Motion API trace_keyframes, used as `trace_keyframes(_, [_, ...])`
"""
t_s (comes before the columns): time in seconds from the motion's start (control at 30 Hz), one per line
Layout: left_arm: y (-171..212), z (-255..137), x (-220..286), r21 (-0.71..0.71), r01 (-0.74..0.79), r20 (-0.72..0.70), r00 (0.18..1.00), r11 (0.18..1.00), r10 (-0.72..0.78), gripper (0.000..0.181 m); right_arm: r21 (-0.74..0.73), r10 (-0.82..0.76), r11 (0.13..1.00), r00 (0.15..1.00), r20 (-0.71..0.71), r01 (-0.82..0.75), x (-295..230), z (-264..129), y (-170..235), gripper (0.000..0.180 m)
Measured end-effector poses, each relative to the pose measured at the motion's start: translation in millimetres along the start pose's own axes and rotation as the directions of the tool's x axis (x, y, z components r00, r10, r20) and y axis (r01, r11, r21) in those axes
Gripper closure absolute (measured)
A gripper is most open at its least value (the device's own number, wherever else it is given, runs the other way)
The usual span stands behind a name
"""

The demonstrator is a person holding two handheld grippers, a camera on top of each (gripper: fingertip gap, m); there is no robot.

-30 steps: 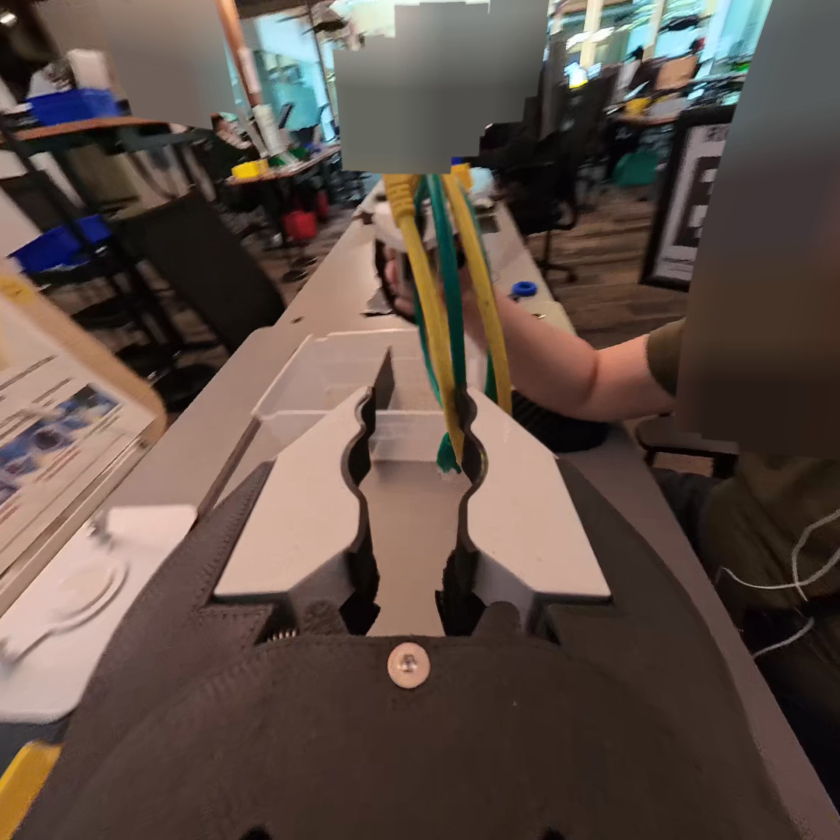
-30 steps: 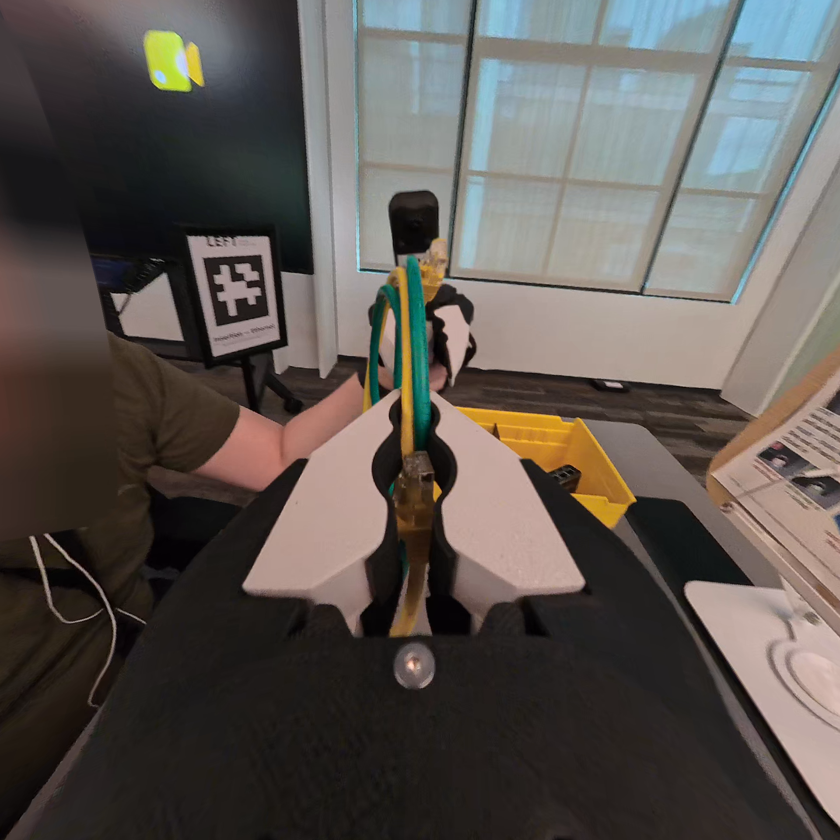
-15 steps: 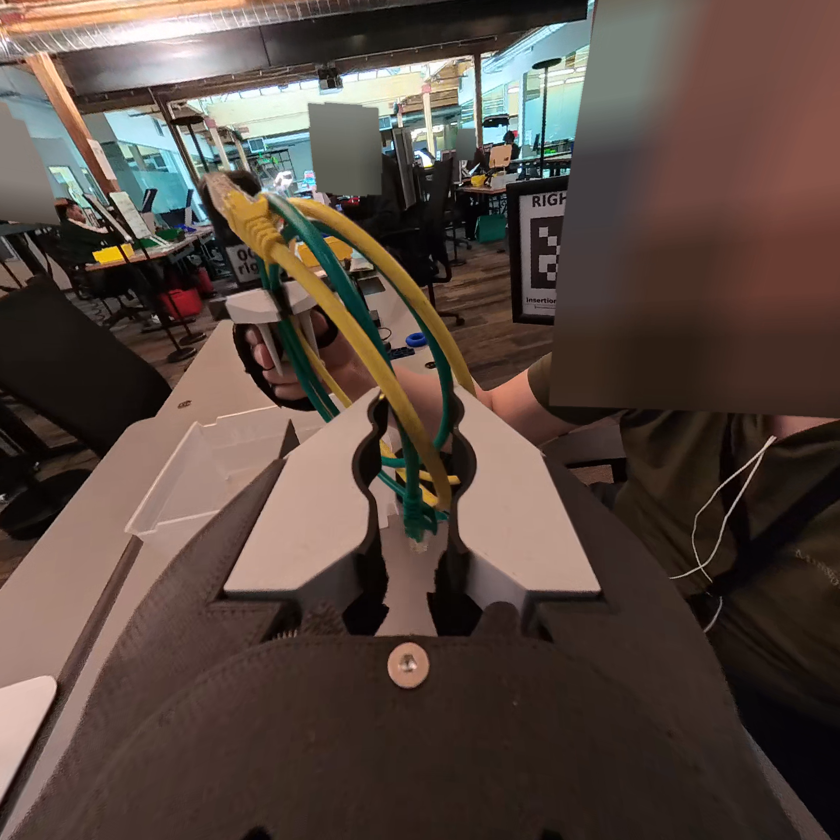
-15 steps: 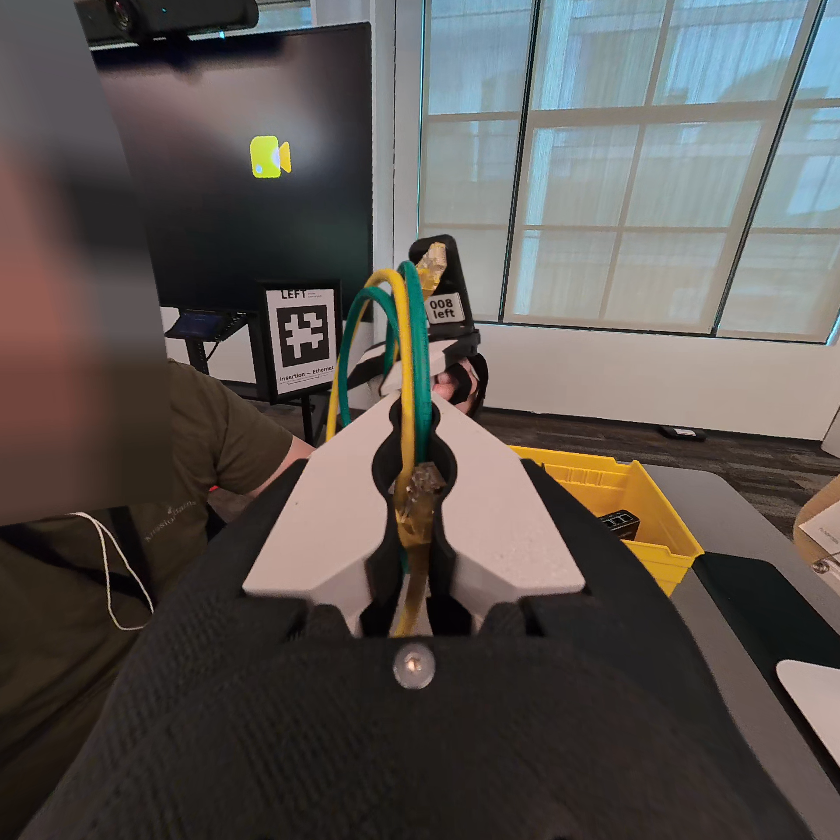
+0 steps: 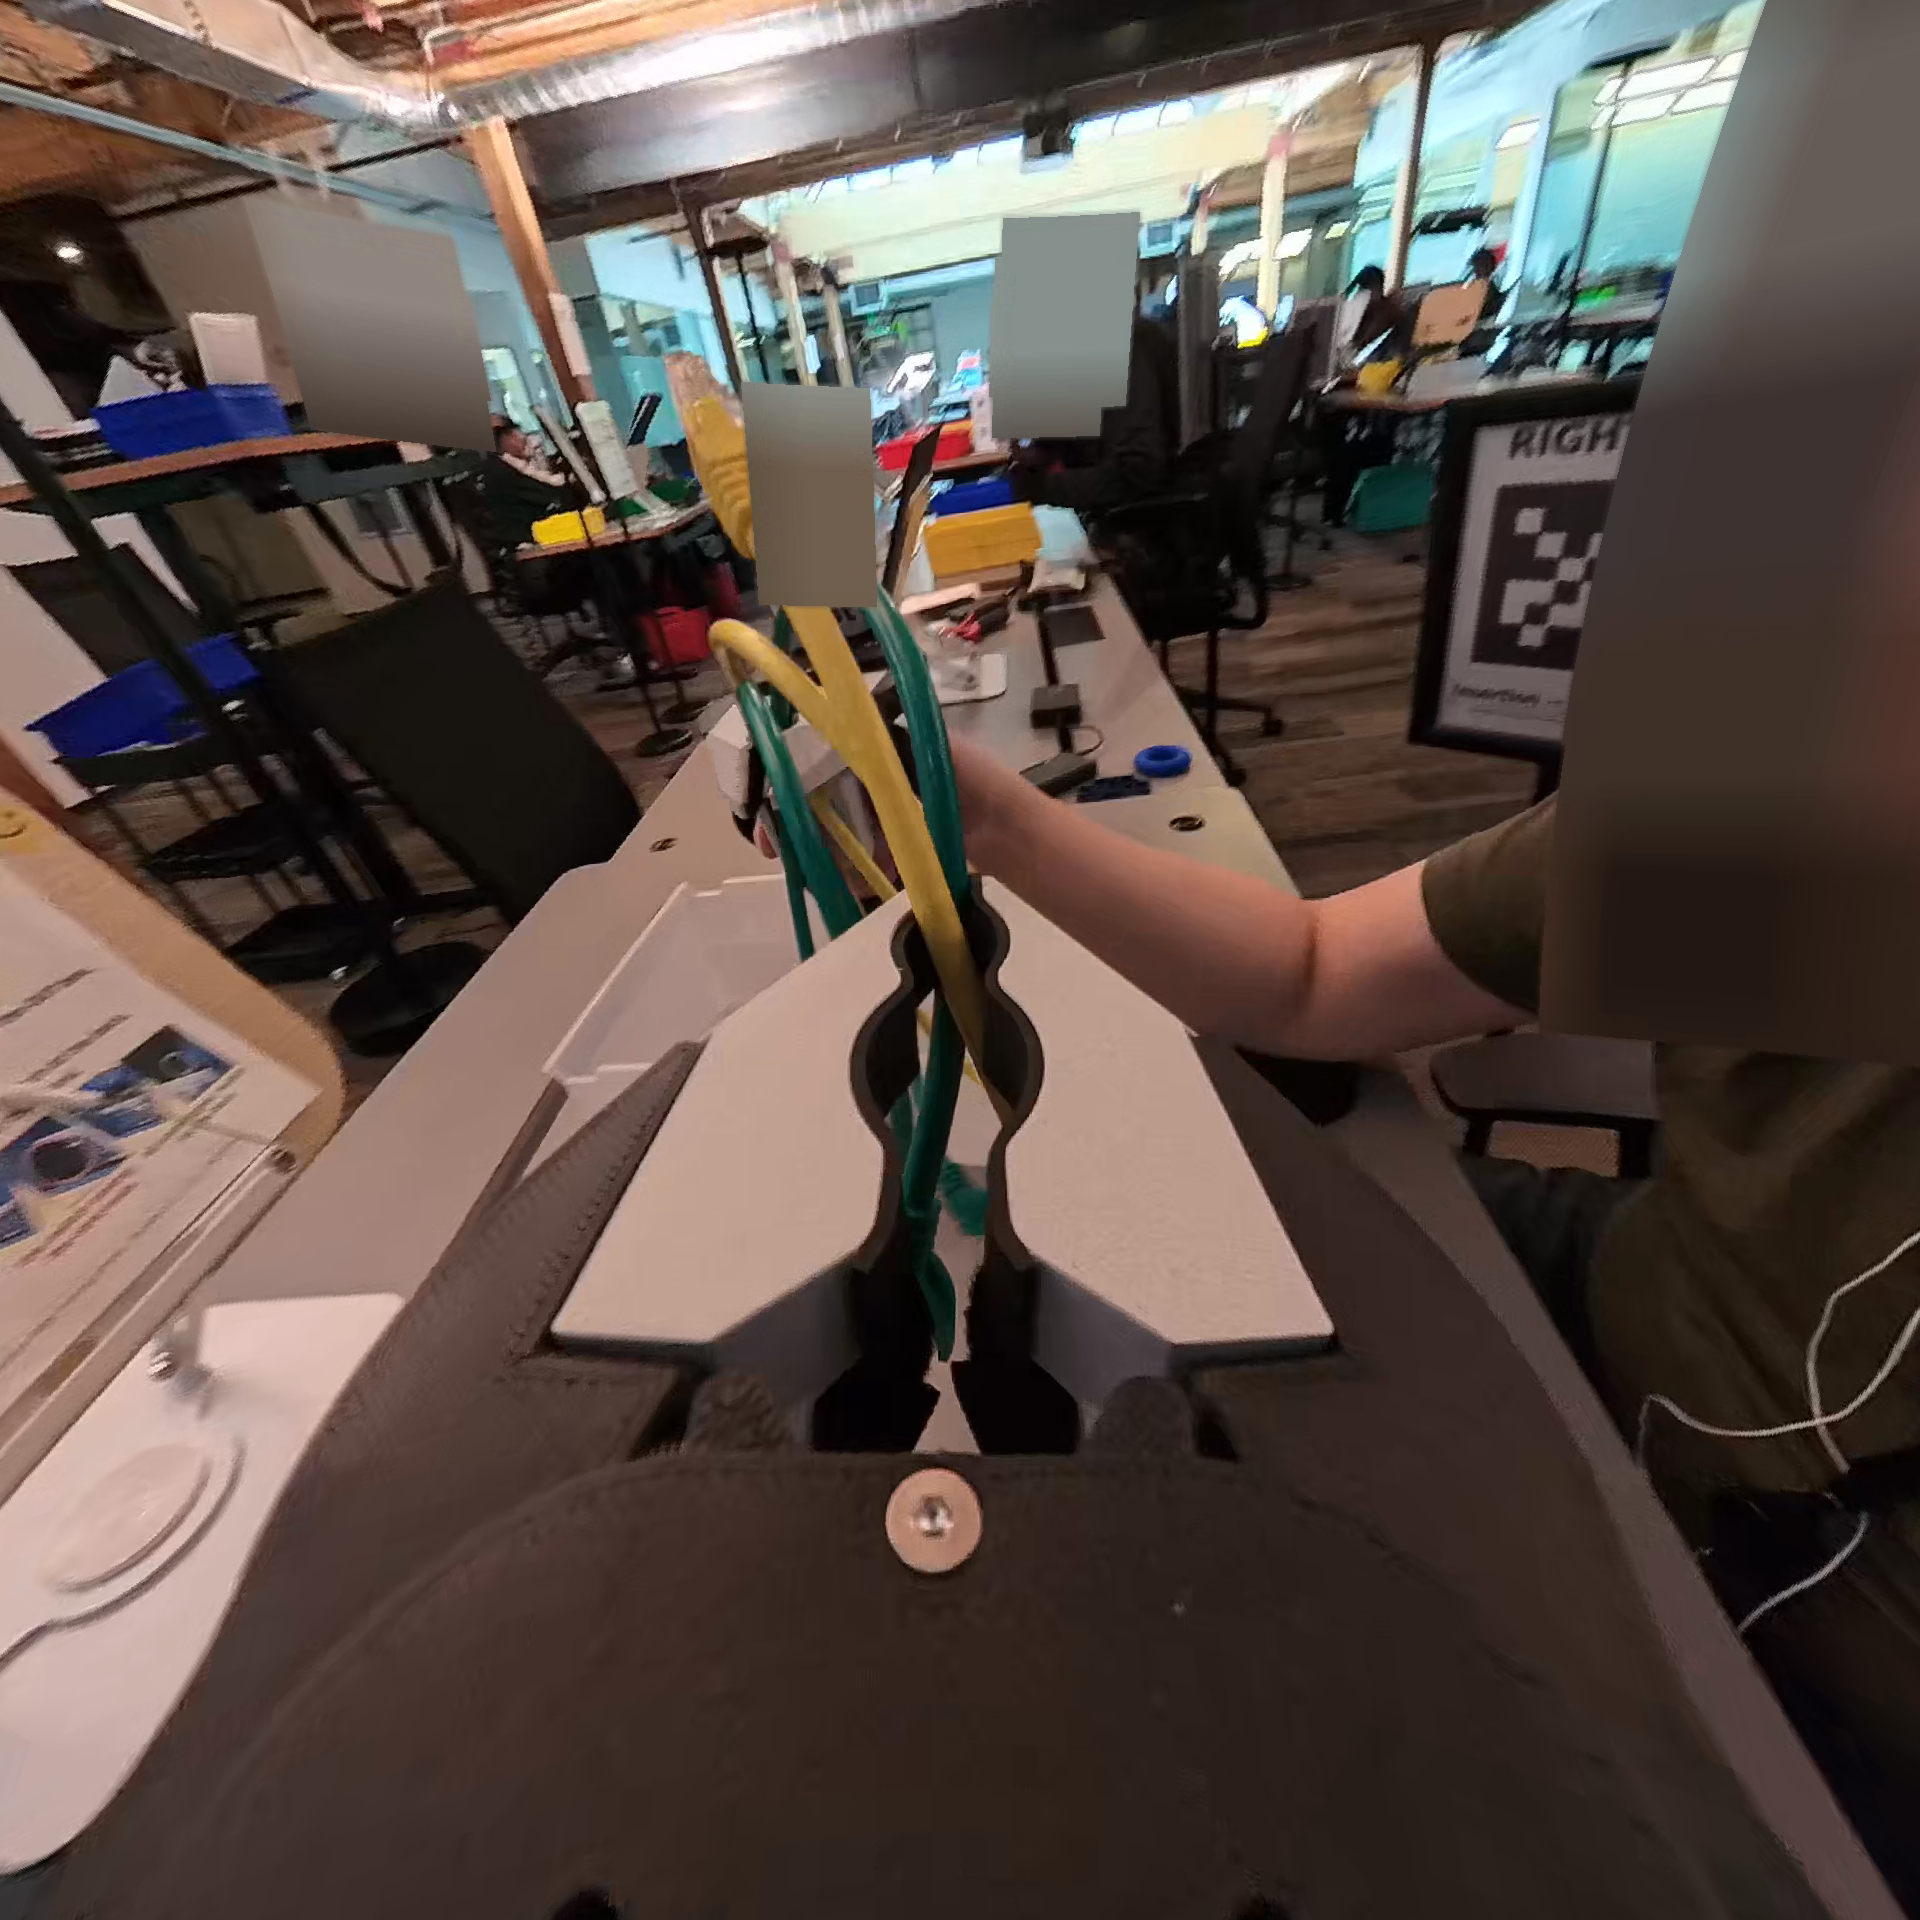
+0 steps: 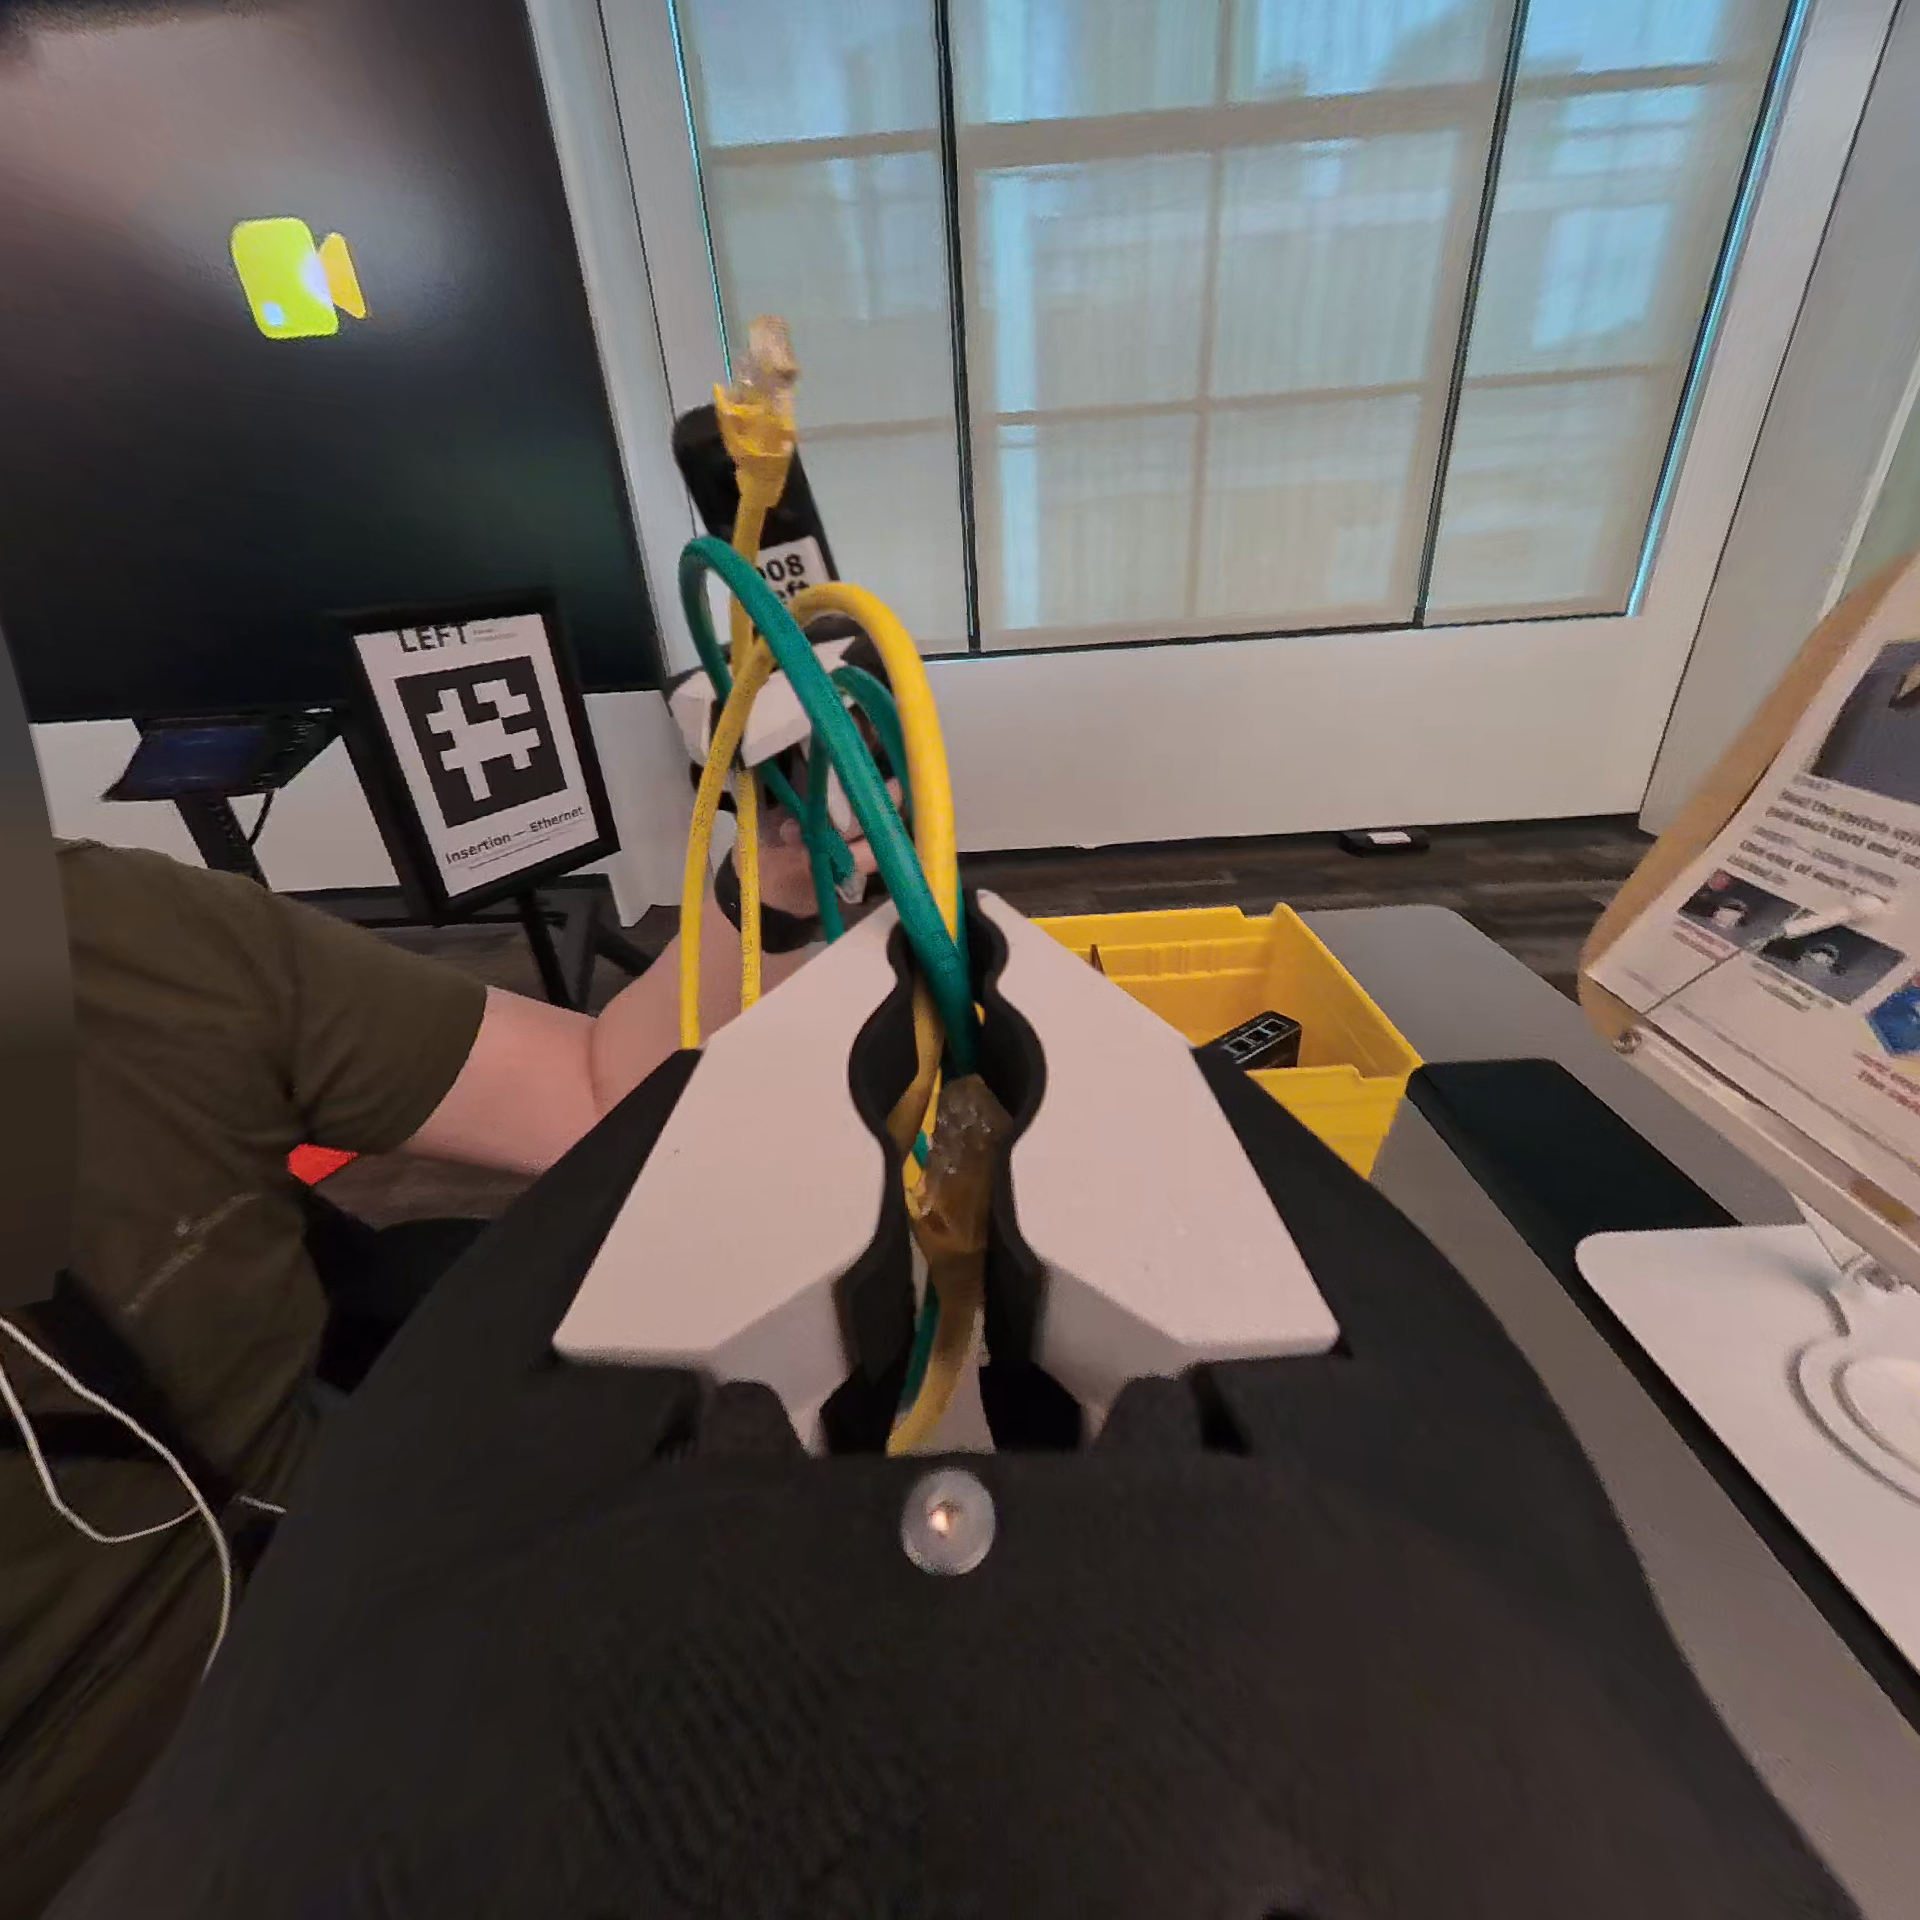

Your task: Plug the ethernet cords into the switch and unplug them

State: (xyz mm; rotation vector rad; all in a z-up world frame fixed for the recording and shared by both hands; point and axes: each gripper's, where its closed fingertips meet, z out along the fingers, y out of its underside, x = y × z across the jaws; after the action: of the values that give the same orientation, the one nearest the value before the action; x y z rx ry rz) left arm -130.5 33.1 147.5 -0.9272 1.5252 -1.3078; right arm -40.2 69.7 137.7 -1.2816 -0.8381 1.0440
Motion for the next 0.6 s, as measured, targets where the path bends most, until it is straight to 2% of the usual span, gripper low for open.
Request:
trace_keyframes(0.07, [3,0,-1,-0.026,-0.015,0.018,1.0,1.0,0.015,0.178,-0.02,0.016,1.0,0.999,-0.033,-0.016,8,1,5,0.176])
trace_keyframes(0.33, [19,-7,-30,-0.147,-0.008,0.212,0.977,0.989,0.039,0.179,-0.133,-0.01,0.99,0.931,-0.364,-0.041,60,-6,27,0.175])
trace_keyframes(0.53, [23,-6,-38,-0.177,0.005,0.273,0.961,0.984,0.044,0.178,-0.179,-0.027,0.983,0.923,-0.383,-0.045,64,-5,36,0.172])
trace_keyframes(0.6, [23,-4,-38,-0.166,0.01,0.272,0.962,0.986,0.036,0.178,-0.207,-0.015,0.976,0.935,-0.355,-0.063,61,-4,42,0.162])
